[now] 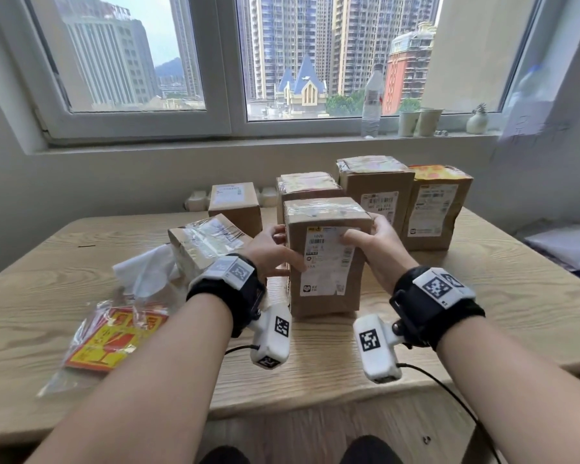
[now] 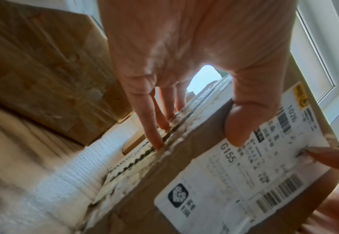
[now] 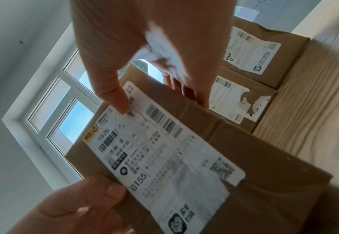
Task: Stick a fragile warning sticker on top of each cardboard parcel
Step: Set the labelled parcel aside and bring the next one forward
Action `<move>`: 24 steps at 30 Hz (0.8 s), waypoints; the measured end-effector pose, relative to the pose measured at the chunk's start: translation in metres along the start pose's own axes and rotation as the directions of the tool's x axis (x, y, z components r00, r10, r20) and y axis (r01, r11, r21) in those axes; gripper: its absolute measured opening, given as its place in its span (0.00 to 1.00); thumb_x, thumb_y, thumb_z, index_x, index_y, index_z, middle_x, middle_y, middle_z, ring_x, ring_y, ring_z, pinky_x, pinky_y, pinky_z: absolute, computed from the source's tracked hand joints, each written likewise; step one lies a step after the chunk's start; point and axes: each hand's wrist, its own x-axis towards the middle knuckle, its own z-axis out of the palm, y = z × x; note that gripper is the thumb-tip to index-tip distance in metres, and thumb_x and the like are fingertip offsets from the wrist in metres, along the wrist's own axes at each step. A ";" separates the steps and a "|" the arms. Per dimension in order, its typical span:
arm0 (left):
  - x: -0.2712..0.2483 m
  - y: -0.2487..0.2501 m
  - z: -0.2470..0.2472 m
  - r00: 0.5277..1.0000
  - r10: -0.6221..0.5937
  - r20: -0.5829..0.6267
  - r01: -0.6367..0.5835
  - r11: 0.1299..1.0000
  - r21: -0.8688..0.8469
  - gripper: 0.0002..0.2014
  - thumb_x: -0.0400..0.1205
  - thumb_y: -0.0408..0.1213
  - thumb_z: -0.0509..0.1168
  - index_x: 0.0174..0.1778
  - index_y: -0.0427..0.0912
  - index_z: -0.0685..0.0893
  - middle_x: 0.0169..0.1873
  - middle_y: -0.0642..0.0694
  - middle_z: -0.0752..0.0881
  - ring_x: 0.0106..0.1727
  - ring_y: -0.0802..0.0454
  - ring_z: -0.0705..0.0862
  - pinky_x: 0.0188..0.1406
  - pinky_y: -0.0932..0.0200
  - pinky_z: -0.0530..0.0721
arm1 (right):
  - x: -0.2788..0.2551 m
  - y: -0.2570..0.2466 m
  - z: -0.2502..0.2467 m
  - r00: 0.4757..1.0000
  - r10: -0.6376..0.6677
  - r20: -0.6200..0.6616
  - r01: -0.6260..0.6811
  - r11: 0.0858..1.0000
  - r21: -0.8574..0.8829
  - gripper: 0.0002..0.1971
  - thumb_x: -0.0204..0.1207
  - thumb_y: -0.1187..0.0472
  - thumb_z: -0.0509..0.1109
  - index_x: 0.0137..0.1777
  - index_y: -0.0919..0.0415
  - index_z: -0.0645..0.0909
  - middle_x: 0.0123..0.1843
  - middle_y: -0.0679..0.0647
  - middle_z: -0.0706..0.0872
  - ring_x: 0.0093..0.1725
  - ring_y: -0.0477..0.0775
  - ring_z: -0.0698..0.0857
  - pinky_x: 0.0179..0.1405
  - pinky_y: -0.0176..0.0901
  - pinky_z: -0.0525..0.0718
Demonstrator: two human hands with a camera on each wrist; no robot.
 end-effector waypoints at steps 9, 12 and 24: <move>-0.004 -0.002 -0.001 1.000 0.006 0.009 -0.007 0.999 0.043 0.47 0.61 0.16 0.74 0.76 0.45 0.68 0.64 0.45 0.82 0.64 0.43 0.82 0.61 0.38 0.84 | -0.013 -0.008 0.005 0.999 -0.050 -0.003 0.050 0.998 -0.035 0.43 0.61 0.55 0.75 0.78 0.51 0.63 0.69 0.53 0.81 0.63 0.52 0.83 0.66 0.56 0.82; -0.012 0.001 -0.005 0.999 0.007 0.035 -0.010 0.997 0.074 0.51 0.56 0.19 0.74 0.78 0.47 0.66 0.62 0.45 0.83 0.64 0.43 0.82 0.64 0.37 0.81 | -0.022 -0.022 0.007 0.995 -0.098 -0.003 0.097 0.992 -0.075 0.43 0.63 0.51 0.76 0.79 0.49 0.63 0.78 0.55 0.73 0.70 0.54 0.78 0.71 0.57 0.78; -0.074 0.036 -0.091 0.949 0.209 -0.237 -0.194 0.977 0.086 0.19 0.75 0.15 0.62 0.59 0.35 0.85 0.46 0.44 0.88 0.47 0.52 0.85 0.50 0.57 0.85 | -0.061 -0.075 0.090 0.802 -0.595 -0.059 0.570 0.790 -0.228 0.09 0.73 0.65 0.70 0.49 0.51 0.83 0.45 0.47 0.90 0.47 0.46 0.89 0.51 0.45 0.89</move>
